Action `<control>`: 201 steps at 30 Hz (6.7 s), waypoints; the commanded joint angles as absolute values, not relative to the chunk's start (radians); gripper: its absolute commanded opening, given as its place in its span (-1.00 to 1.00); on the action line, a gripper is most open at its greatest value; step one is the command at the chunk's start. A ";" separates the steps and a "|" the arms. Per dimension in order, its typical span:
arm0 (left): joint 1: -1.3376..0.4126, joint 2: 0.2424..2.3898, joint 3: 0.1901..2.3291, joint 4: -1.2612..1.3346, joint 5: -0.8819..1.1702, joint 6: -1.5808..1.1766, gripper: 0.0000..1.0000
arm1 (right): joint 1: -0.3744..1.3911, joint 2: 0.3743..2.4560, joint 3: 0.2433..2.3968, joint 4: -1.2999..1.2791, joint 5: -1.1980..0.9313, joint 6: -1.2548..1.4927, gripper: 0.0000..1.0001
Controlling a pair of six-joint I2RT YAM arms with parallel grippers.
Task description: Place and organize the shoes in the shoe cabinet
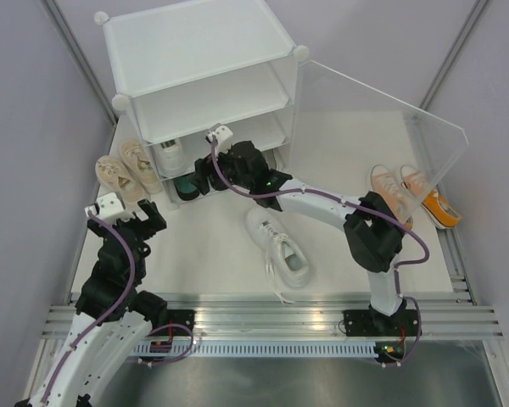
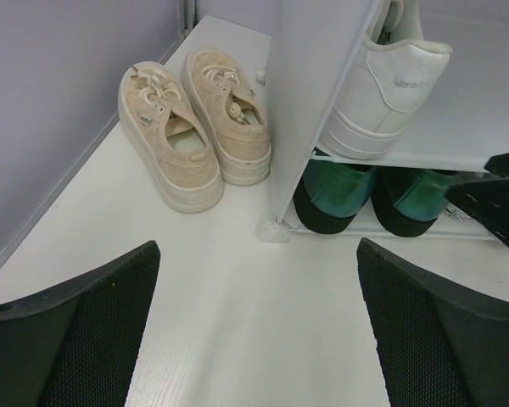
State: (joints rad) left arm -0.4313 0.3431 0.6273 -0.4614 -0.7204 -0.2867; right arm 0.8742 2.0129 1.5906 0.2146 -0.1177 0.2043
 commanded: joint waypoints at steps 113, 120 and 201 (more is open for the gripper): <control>-0.465 0.275 0.629 -0.407 -0.488 -0.242 0.99 | 0.867 2.134 2.091 -0.271 0.342 0.291 -0.74; -0.469 0.273 0.629 -0.406 -0.486 -0.242 0.99 | 0.861 2.180 2.146 -0.278 0.315 0.296 -0.32; -0.472 0.287 0.623 -0.399 -0.502 -0.222 0.99 | 0.873 1.557 1.267 0.090 0.066 0.336 0.61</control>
State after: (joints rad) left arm -0.4690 0.2775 0.6270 -0.4385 -0.4946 -0.2554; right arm 0.8646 1.5929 1.2964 -0.0059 0.1116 0.3443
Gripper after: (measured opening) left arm 0.994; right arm 0.806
